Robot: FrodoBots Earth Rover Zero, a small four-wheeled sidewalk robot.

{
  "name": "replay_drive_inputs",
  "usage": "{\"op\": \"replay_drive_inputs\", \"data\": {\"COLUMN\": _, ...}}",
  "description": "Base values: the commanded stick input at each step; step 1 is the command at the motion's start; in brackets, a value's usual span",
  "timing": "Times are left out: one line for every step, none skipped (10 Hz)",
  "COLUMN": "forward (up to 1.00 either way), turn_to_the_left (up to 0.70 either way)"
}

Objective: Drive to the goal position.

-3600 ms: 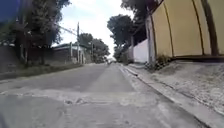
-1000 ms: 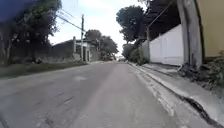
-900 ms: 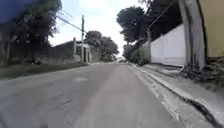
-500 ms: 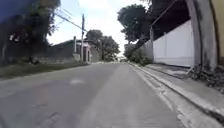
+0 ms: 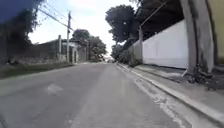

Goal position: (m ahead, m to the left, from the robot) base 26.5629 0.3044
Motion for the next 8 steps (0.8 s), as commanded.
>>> {"op": "replay_drive_inputs", "data": {"forward": 1.0, "turn_to_the_left": 0.0}}
{"op": "replay_drive_inputs", "data": {"forward": 1.0, "turn_to_the_left": 0.0}}
{"op": "replay_drive_inputs", "data": {"forward": 1.0, "turn_to_the_left": 0.0}}
{"op": "replay_drive_inputs", "data": {"forward": 1.0, "turn_to_the_left": 0.0}}
{"op": "replay_drive_inputs", "data": {"forward": 1.0, "turn_to_the_left": 0.0}}
{"op": "replay_drive_inputs", "data": {"forward": 1.0, "turn_to_the_left": 0.0}}
{"op": "replay_drive_inputs", "data": {"forward": 1.0, "turn_to_the_left": 0.0}}
{"op": "replay_drive_inputs", "data": {"forward": 1.0, "turn_to_the_left": 0.0}}
